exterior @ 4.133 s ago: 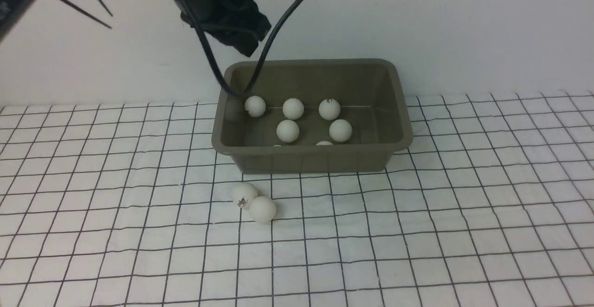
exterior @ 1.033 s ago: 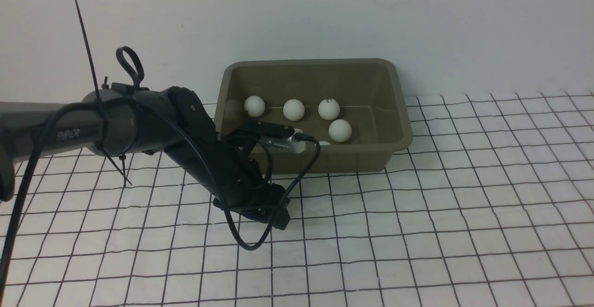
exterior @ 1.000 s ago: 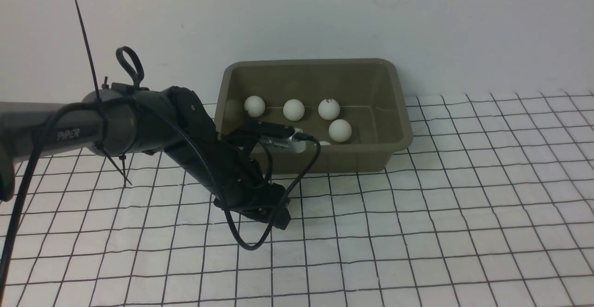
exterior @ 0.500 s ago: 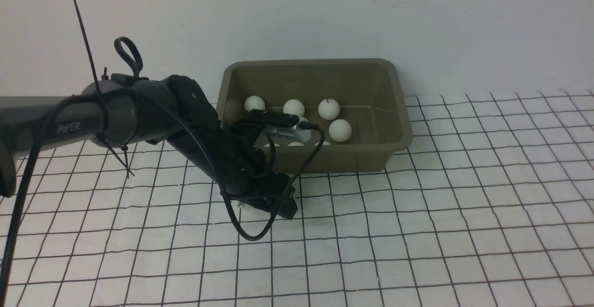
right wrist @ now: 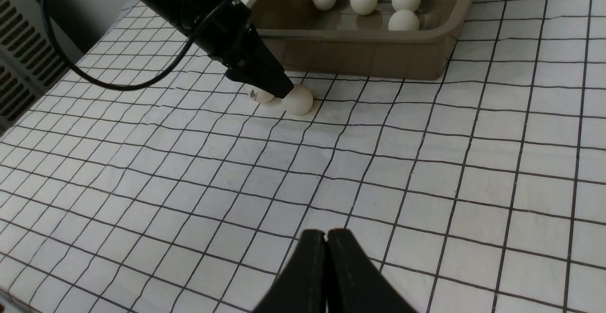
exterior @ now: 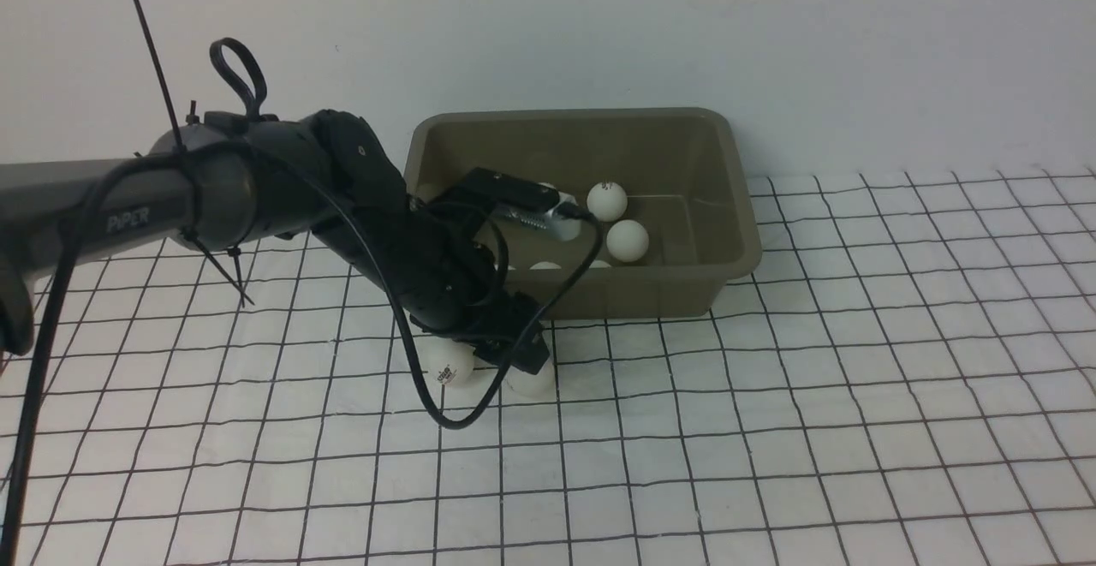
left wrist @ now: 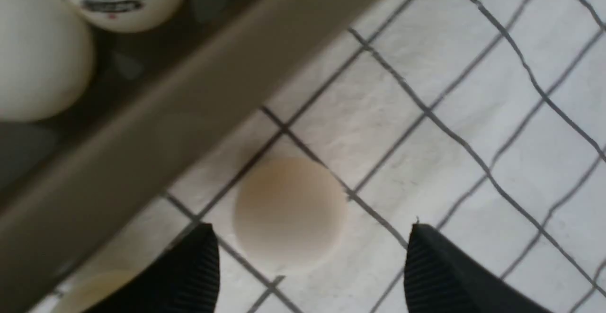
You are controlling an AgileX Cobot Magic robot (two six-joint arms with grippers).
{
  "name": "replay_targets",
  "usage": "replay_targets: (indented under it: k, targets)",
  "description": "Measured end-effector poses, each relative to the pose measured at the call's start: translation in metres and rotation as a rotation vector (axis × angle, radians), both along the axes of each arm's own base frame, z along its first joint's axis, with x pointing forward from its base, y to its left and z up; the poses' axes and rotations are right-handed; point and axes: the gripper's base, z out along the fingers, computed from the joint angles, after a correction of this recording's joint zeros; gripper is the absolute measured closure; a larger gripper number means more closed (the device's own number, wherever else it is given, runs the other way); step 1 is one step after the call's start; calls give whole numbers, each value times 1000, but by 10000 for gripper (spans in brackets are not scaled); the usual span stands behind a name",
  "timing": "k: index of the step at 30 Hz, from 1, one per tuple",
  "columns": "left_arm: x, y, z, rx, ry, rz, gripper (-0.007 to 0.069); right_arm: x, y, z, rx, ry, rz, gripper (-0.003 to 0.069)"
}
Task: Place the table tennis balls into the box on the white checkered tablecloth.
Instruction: 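Reach for and grasp a ping pong ball on the table beside the basket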
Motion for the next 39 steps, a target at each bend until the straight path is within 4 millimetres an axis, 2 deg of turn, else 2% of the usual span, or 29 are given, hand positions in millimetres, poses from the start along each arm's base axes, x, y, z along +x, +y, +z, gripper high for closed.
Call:
replay_targets:
  k: [12,17,39]
  targets:
    - [1,-5,0,13,-62,-57,153,0,0,0,2,-3,0,676]
    - [2,-6,-12,24,-32,-63,153,0,0,0,2,-3,0,676]
    - [3,-8,-17,31,-34,-110,153,0,0,0,1,-4,-1,676]
